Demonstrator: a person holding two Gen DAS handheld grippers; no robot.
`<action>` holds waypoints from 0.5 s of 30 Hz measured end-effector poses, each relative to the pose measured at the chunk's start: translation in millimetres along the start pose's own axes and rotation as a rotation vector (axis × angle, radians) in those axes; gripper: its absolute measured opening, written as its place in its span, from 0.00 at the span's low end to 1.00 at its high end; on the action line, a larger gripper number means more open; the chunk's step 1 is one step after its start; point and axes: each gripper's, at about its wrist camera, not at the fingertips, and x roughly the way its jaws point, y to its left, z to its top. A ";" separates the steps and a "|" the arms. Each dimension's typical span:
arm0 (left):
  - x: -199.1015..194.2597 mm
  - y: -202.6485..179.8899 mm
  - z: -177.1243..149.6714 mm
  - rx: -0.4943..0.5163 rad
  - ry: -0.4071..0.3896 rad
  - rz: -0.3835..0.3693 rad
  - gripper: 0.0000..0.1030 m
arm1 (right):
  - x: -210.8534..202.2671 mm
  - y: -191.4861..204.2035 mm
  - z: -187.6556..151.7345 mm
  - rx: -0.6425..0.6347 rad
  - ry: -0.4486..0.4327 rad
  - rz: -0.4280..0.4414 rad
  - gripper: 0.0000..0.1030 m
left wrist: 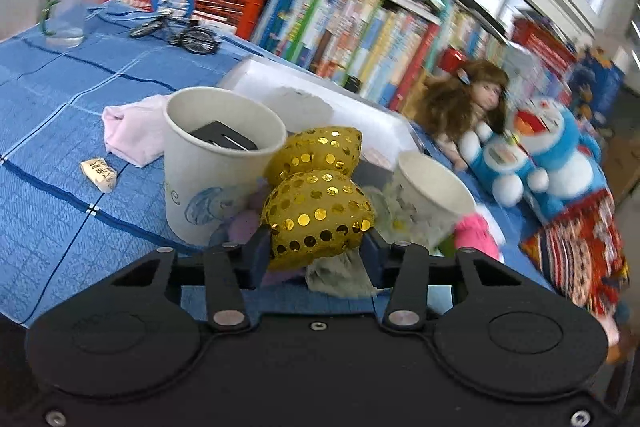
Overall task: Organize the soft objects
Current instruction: 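Grasp the gold sequined bow with the left tool while the right tool grasps the blue mask packet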
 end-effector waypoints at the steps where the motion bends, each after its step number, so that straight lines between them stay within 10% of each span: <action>1: -4.1 -0.7 -1.8 0.026 0.007 -0.008 0.43 | -1.6 -0.5 -0.1 0.001 -0.001 -0.001 0.22; 15: -8.2 2.5 -20.9 0.156 0.084 -0.017 0.82 | -0.4 -15.8 -6.5 0.058 0.027 -0.035 0.24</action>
